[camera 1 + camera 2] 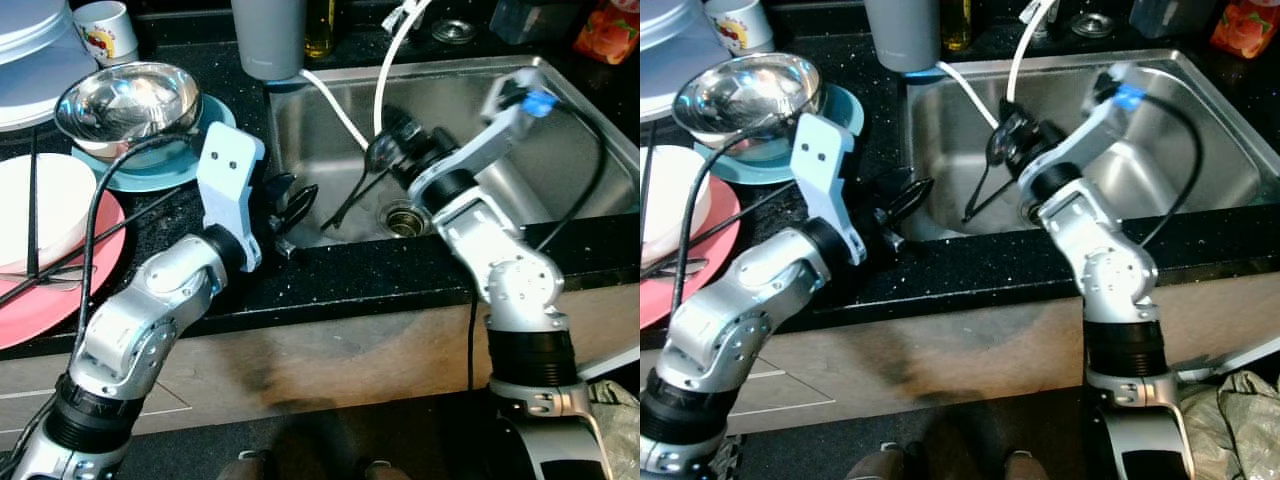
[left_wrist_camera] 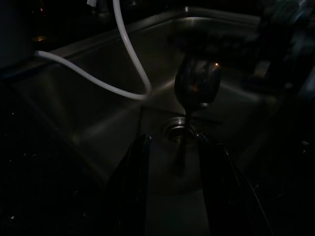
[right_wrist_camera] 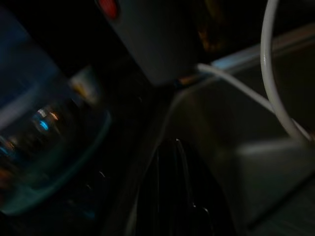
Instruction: Kitchen organization
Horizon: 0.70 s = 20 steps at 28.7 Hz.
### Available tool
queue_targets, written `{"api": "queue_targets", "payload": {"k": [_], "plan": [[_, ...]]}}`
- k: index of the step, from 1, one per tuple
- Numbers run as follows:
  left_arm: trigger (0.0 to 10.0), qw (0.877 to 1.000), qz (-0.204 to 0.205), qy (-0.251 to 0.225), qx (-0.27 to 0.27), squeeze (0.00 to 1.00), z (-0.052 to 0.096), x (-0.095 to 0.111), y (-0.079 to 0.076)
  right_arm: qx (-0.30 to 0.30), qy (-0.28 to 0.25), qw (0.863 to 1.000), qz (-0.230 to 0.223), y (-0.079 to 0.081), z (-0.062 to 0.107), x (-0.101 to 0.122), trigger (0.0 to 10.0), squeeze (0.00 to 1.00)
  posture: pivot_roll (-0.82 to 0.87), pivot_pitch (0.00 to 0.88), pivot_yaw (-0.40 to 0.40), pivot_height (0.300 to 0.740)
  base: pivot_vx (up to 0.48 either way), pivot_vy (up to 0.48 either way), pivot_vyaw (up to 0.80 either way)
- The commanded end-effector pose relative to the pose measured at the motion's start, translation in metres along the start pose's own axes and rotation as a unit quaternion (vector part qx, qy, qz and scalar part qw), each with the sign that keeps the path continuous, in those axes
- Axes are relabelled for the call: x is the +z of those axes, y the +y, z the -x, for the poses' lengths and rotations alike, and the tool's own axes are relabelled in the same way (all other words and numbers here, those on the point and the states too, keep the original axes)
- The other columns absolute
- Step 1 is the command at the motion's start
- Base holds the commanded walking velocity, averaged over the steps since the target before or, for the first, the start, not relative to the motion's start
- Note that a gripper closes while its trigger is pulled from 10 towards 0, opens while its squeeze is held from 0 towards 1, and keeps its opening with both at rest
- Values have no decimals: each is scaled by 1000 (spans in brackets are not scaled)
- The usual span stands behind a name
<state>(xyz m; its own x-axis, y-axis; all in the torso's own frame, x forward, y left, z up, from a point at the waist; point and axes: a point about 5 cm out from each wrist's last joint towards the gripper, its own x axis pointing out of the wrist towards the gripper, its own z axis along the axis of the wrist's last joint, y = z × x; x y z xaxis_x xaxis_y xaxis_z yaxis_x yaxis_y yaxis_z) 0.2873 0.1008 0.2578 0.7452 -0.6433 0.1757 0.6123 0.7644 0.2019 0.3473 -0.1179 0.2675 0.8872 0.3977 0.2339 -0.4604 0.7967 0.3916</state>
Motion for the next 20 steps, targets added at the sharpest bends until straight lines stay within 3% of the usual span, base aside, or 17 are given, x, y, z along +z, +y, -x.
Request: {"api": "queue_targets", "payload": {"k": [1, 3, 12, 13, 14, 15, 16, 17, 20], "plan": [[10000, 999, -24, 18, -16, 0, 1, -3, -4, 5, 23, 999, 34, 0, 0, -10, 0, 0, 25, 188, 29, 740, 0, 0, 0], [10000, 999, -31, 24, -20, 0, 3, -5, -5, 6, 51, 995, 80, -1, -1, -21, 0, 0, 28, 189, 27, 740, 0, 0, 0], [10000, 998, -42, 42, -12, 0, 5, -10, -1, 6, 58, 992, 114, -2, -6, -23, 0, 0, 33, 192, 22, 740, 0, 0, 0], [10000, 998, -51, 47, -9, 0, 5, -11, 1, 5, 56, 991, 120, -3, -7, -22, 627, 0, 33, 192, 22, 740, 0, 0, 0], [10000, 998, -51, 47, -9, 0, 5, -11, 1, 5, 56, 991, 120, -3, -7, -22, 627, 0, 33, 192, 22, 740, 0, 0, 0], [10000, 997, -54, 52, -5, 0, 5, -12, 3, 4, 56, 991, 125, -5, -8, -22, 2745, 0, 34, 193, 22, 740, 0, 0, 0], [10000, 997, -57, 56, -2, 0, 4, -12, 4, 2, 57, 990, 130, -6, -9, -21, 7804, 0, 34, 192, 23, 740, 0, 0, 0], [10000, 997, -59, 58, 0, 0, 4, -13, 5, 2, 57, 989, 134, -7, -9, -20, 10000, 0, 34, 192, 22, 740, 0, 0, 0], [10000, 996, -56, 67, 7, 0, 4, -15, 7, 1, 61, 988, 140, -8, -9, -20, 10000, 0, 34, 192, 22, 740, 0, 0, 0]]}}
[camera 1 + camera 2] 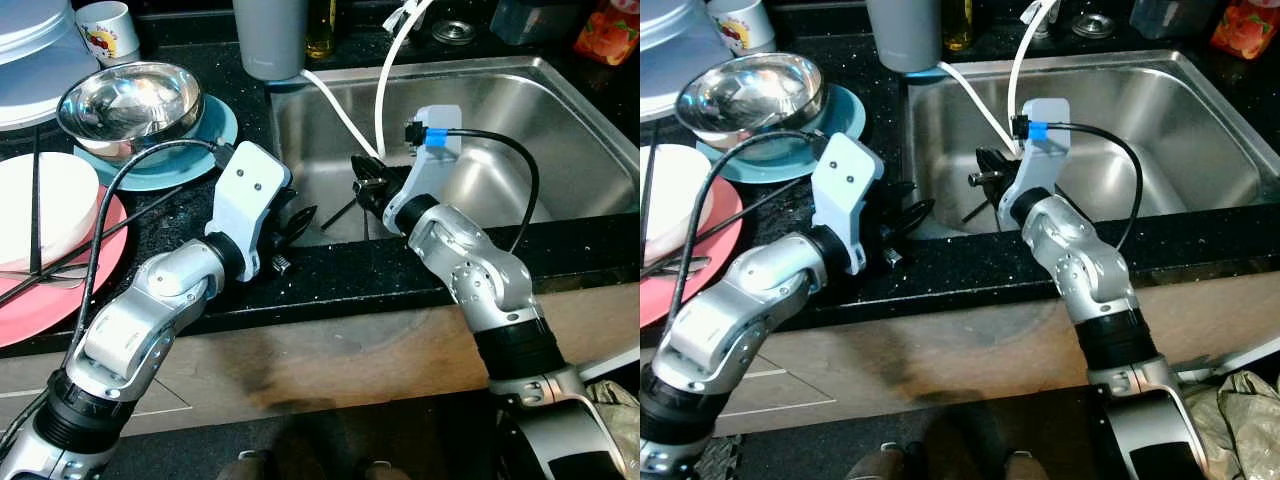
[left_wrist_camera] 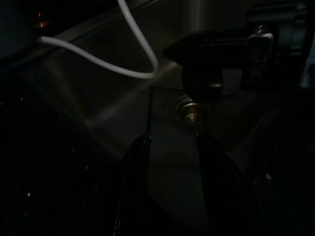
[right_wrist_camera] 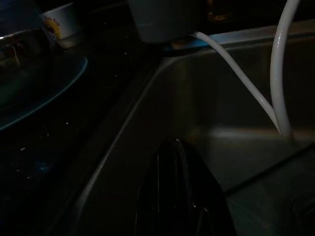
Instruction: Kitchen organization
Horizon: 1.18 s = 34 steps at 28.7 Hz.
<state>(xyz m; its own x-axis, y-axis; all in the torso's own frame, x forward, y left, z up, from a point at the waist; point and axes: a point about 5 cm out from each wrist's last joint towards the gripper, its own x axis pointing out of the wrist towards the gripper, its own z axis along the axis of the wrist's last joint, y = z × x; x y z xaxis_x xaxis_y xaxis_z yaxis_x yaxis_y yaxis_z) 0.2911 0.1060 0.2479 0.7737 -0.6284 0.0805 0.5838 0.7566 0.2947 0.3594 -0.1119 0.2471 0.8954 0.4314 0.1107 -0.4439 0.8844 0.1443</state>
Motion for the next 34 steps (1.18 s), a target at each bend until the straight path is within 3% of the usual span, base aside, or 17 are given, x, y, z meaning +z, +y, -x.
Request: {"api": "queue_targets", "payload": {"k": [1, 9, 10, 13, 15, 16, 17, 18, 19, 23, 26, 27, 28, 32, 33, 34], "plan": [[10000, 1000, -1, 21, 7, 0, 1, -5, 3, 3, -3, 1000, 13, 0, -1, 1, 10000, 0, 34, 192, 22, 740, 0, 0, 0], [10000, 1000, 3, 22, 10, 0, -1, -5, 3, 4, 1, 1000, 26, -2, -2, 0, 10000, 39, 30, 186, 21, 740, 0, 0, 0], [10000, 1000, 1, 20, 11, 0, -1, -4, 4, 4, 1, 1000, 27, -2, -2, 0, 10000, 965, 30, 184, 20, 740, 0, 0, 0], [10000, 1000, -2, 19, 12, 0, -1, -2, 4, 2, 1, 1000, 30, -3, -2, 0, 10000, 1000, 30, 184, 20, 740, 0, 0, 0], [10000, 1000, -6, 19, 14, 0, -1, -2, 4, 1, 0, 999, 33, -3, -2, 1, 10000, 1000, 27, 180, 19, 740, 0, 0, 0], [10000, 1000, -9, 19, 16, 0, -2, -1, 5, 1, -1, 999, 33, -3, -2, 1, 10000, 710, 27, 177, 19, 740, 0, 0, 0], [10000, 1000, -10, 18, 18, 0, -2, -1, 5, 1, -1, 999, 34, -3, -2, 2, 10000, 710, 27, 177, 19, 740, 0, 0, 0], [10000, 1000, -11, 18, 19, 0, -2, -1, 5, 0, -2, 999, 34, -3, -2, 2, 10000, 208, 27, 176, 19, 740, 0, 0, 0], [10000, 1000, -11, 17, 20, 0, -2, 0, 5, 0, -3, 999, 35, -3, -2, 3, 10000, 0, 27, 176, 19, 740, 0, 0, 0], [10000, 997, -42, 22, 57, 0, -3, 2, 12, -4, -11, 999, 34, -4, -2, 6, 10000, 0, 24, 170, 20, 740, 0, 0, 0], [10000, 984, -121, 29, 129, 4, -3, 8, 30, -8, -27, 999, 20, -4, -1, 11, 10000, 0, 22, 168, 20, 740, 0, 0, 0], [10000, 979, -143, 30, 142, 286, -2, 11, 34, -7, -30, 999, 14, -4, -1, 13, 10000, 0, 22, 168, 21, 740, 0, 0, 0], [10000, 976, -150, 27, 156, 1000, -2, 14, 38, -4, -33, 999, 9, -3, -1, 14, 10000, 0, 22, 168, 21, 740, 0, 0, 0], [10000, 970, -160, 23, 180, 1000, 0, 19, 45, 2, -37, 999, 0, -1, -1, 15, 10000, 0, 23, 169, 19, 740, 0, 0, 0], [10000, 962, -184, 20, 200, 706, 1, 21, 50, 6, -41, 999, -4, 1, -1, 16, 10000, 0, 23, 169, 19, 740, 0, 0, 0], [10000, 962, -184, 20, 200, 706, 1, 21, 50, 6, -41, 999, -4, 1, -1, 16, 10000, 0, 23, 169, 19, 740, 0, 0, 0]]}}
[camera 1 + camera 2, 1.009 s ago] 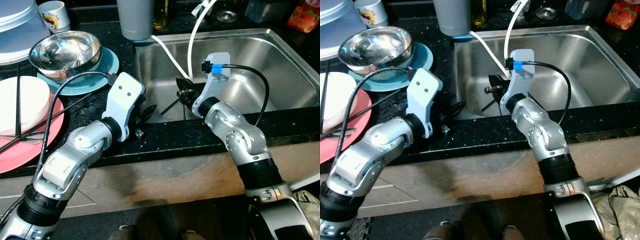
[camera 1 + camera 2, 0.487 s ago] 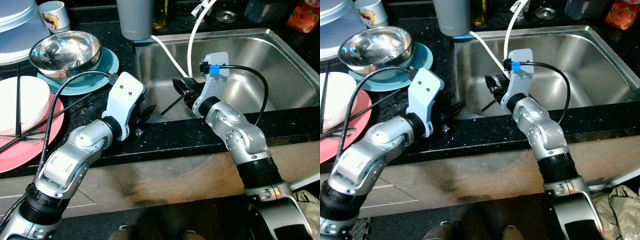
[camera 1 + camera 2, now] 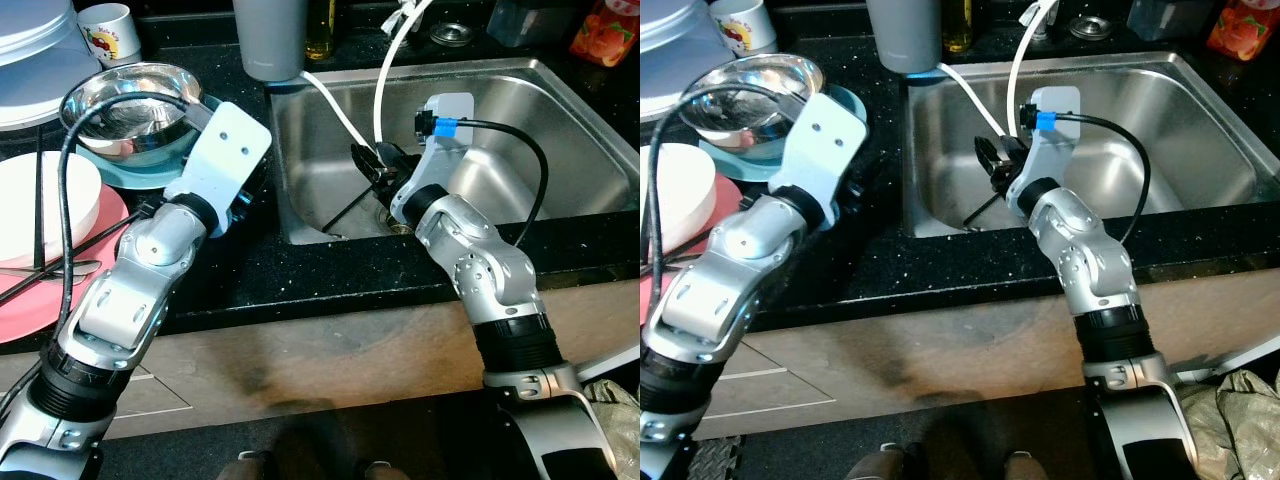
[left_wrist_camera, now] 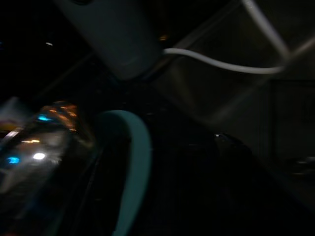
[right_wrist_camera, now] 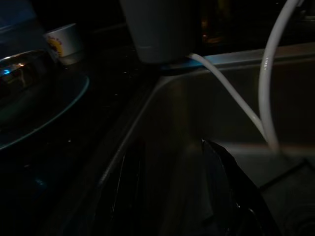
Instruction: Kitchen organization
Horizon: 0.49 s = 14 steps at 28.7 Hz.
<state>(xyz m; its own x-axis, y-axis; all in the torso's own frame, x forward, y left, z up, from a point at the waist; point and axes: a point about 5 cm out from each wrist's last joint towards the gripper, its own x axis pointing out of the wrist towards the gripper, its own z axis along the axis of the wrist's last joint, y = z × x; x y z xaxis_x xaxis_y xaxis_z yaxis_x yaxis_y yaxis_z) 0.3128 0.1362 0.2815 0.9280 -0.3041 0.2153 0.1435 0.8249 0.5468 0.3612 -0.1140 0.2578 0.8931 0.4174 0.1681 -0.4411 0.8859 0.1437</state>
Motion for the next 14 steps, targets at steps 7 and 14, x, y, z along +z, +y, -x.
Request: {"api": "queue_targets", "payload": {"k": [7, 14], "plan": [[10000, 993, -101, -2, 59, 0, -2, 0, 17, 7, -21, 1000, -17, 4, 1, 7, 10000, 0, 24, 177, 18, 740, 0, 0, 0], [10000, 988, -129, 13, 79, 0, -1, -4, 26, 7, -24, 1000, -18, 3, 2, 9, 10000, 0, 16, 170, 22, 740, 0, 0, 0]]}}
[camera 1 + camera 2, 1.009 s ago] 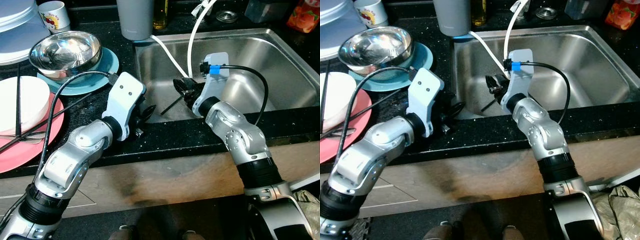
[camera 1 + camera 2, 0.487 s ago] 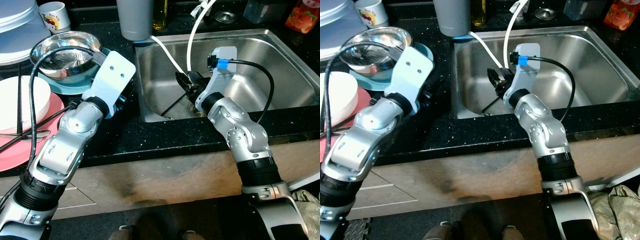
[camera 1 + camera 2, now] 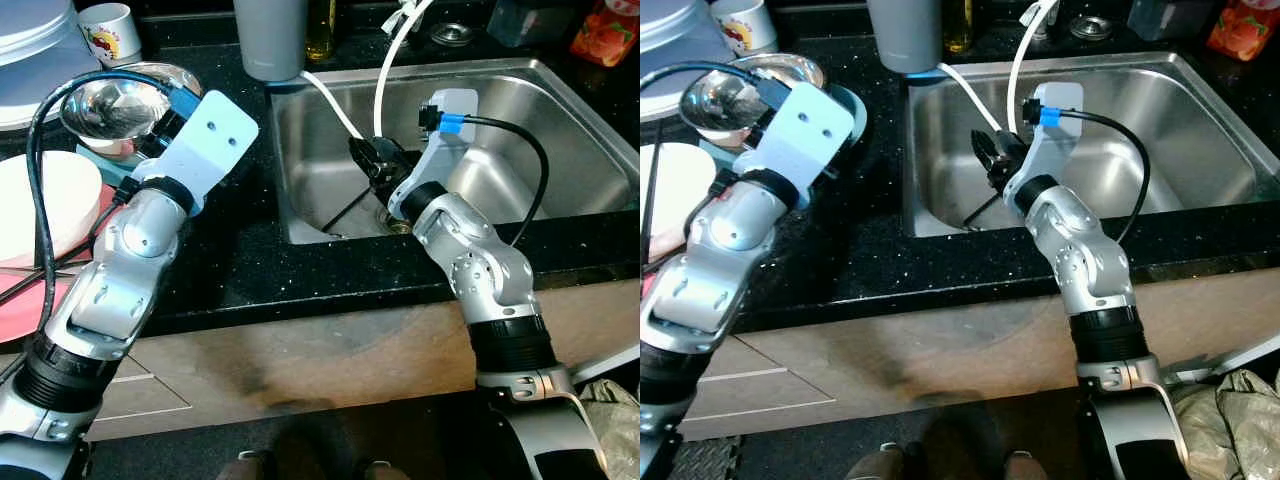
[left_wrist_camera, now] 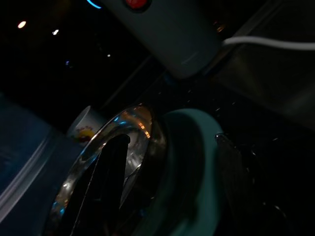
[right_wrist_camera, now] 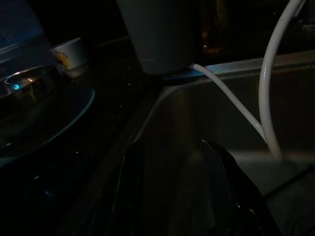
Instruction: Kitchen organization
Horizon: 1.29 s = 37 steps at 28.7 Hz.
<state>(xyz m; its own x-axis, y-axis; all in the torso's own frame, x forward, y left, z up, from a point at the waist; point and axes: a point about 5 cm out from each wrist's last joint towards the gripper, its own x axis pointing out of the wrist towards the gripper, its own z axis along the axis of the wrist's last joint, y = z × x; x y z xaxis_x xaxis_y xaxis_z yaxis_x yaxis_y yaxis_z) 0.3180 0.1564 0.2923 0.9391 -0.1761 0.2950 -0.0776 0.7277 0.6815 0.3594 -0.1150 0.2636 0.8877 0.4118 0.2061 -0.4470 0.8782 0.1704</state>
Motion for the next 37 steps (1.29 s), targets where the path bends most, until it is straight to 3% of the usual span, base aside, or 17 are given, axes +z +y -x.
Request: {"api": "queue_targets", "payload": {"k": [1, 8, 14, 23, 30, 31, 32, 33, 34, 35, 36, 37], "plan": [[10000, 1000, -23, 3, 12, 0, 0, -4, 7, 5, -5, 1000, -4, 2, 1, 3, 10000, 0, 14, 166, 23, 740, 0, 0, 0], [10000, 997, -53, 10, 51, 0, -2, -3, 25, 4, -6, 1000, -3, 1, 2, 5, 10000, 0, 13, 169, 22, 740, 0, 0, 0], [10000, 994, -61, 56, 70, 0, 1, -19, 35, 5, -5, 1000, -2, 0, 2, 5, 10000, 0, 16, 170, 20, 740, 0, 0, 0], [10000, 990, -8, 136, 18, 0, 6, -45, 19, 7, -4, 1000, 1, 0, 1, 5, 10000, 0, 17, 170, 19, 740, 0, 0, 0], [10000, 990, -4, 143, -3, 0, 5, -48, 15, 5, -7, 1000, 3, -1, 1, 8, 10000, 0, 16, 169, 21, 740, 0, 0, 0], [6235, 990, -1, 143, -7, 0, 5, -48, 13, 4, -8, 1000, 4, -2, 1, 8, 10000, 0, 16, 168, 22, 740, 0, 0, 0], [4706, 990, 0, 142, -10, 0, 5, -47, 13, 3, -9, 1000, 4, -2, 1, 9, 10000, 0, 15, 168, 22, 740, 0, 0, 0], [4706, 990, 0, 142, -10, 0, 5, -47, 13, 3, -9, 1000, 4, -2, 1, 9, 10000, 0, 15, 168, 22, 740, 0, 0, 0], [1922, 990, 2, 141, -15, 0, 5, -47, 11, 2, -10, 1000, 5, -3, 1, 9, 10000, 0, 15, 168, 22, 740, 0, 0, 0], [1922, 990, 2, 141, -15, 0, 5, -47, 11, 2, -10, 1000, 5, -3, 1, 9, 10000, 0, 15, 168, 22, 740, 0, 0, 0], [314, 990, 4, 141, -18, 0, 5, -47, 10, 2, -11, 1000, 5, -3, 1, 10, 10000, 0, 15, 168, 22, 740, 0, 0, 0], [0, 990, 6, 141, -20, 0, 5, -47, 10, 2, -11, 1000, 5, -3, 1, 10, 10000, 0, 15, 168, 22, 740, 0, 0, 0]]}}
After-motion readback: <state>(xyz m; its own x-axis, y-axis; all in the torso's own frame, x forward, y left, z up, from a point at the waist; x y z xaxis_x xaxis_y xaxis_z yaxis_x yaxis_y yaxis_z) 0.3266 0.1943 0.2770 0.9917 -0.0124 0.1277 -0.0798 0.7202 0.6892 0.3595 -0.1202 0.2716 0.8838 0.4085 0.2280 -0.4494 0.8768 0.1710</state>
